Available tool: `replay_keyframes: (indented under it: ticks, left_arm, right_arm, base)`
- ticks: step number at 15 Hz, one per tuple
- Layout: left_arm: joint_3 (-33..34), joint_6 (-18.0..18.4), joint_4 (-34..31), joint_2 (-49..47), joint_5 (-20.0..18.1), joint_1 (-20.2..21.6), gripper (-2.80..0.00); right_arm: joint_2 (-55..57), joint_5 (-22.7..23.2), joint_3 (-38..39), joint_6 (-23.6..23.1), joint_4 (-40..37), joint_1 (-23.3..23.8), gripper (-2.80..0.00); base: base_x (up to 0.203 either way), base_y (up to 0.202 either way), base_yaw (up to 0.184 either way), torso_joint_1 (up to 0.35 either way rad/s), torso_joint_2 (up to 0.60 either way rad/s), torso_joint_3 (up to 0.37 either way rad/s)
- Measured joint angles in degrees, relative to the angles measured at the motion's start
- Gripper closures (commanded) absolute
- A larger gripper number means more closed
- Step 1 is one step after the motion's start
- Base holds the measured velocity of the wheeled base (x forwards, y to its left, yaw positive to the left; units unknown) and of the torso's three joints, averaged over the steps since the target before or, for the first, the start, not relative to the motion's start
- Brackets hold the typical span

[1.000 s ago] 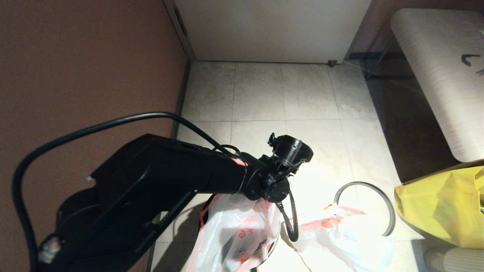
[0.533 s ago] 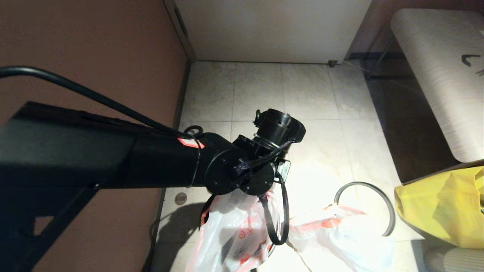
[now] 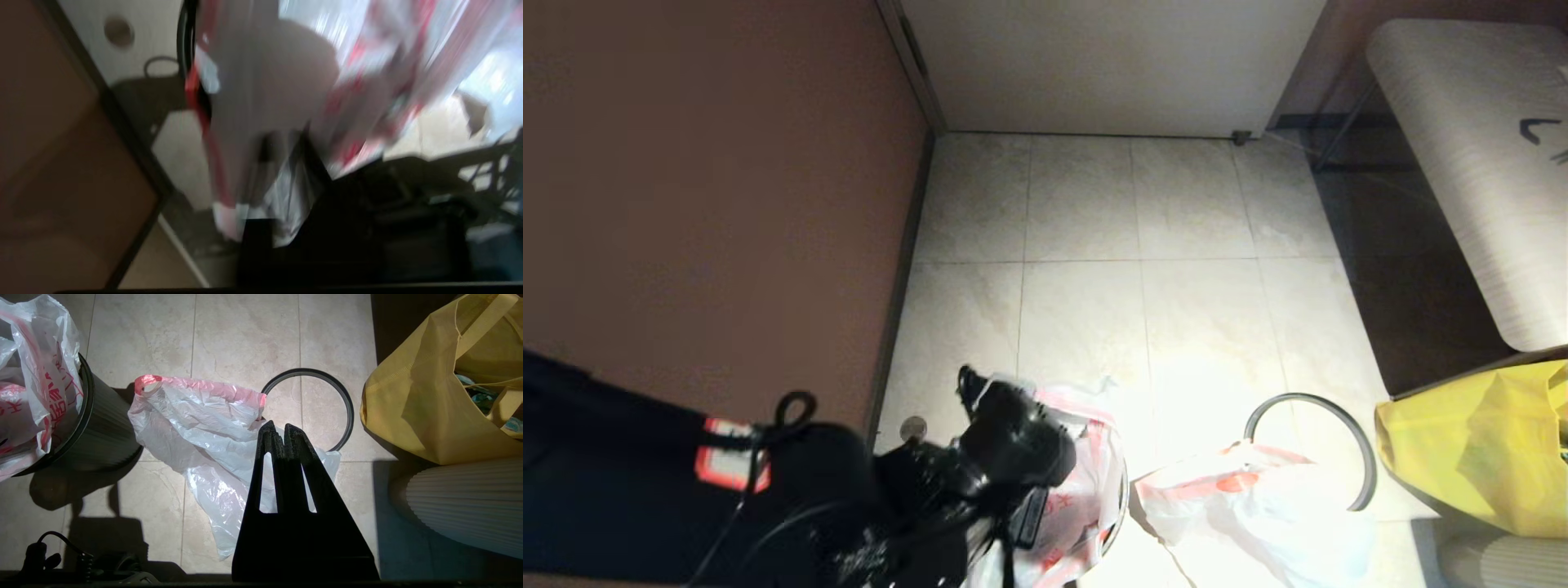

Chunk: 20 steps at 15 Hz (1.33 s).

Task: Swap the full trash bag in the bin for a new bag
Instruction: Put the new garbage bag on the trash can

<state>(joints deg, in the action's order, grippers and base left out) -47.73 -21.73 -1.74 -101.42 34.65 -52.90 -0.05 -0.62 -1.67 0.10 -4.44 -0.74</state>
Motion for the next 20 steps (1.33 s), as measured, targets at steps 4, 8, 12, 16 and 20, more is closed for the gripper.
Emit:
replay_keyframes:
  ticks: [4,8,12,16,20]
  left_arm:
    - [23.05,-2.96,19.82,5.07,-2.03,-0.16,0.00]
    - [37.17,-2.82,45.57,3.85,-12.44,3.93,-2.80]
    - [43.88,2.04,67.68,-8.04,-17.58,11.31,-2.80]
    - [46.97,5.89,84.72,-18.83,-19.56,18.43,-2.80]
    - [47.65,6.74,85.97,-20.64,-21.27,21.92,-2.80]
  right_arm:
    - [0.00,0.00,0.02,0.00,0.00,0.00,0.00]
    - [-0.02,0.00,0.02,0.00,-0.02,-0.02,0.00]
    - [-0.01,0.00,0.02,0.00,-0.02,-0.02,0.00]
    - [-0.02,0.00,0.00,0.04,-0.02,-0.02,0.00]
    - [0.00,-0.06,0.00,0.67,-0.02,0.00,0.00]
  base:
    - [0.000,0.000,0.000,0.000,0.00,0.000]
    - [0.000,0.000,0.000,0.000,0.00,0.000]
    - [0.000,0.000,0.000,0.000,0.00,0.000]
    - [0.000,0.000,0.000,0.000,0.00,0.000]
    - [0.000,0.000,0.000,0.000,0.00,0.000]
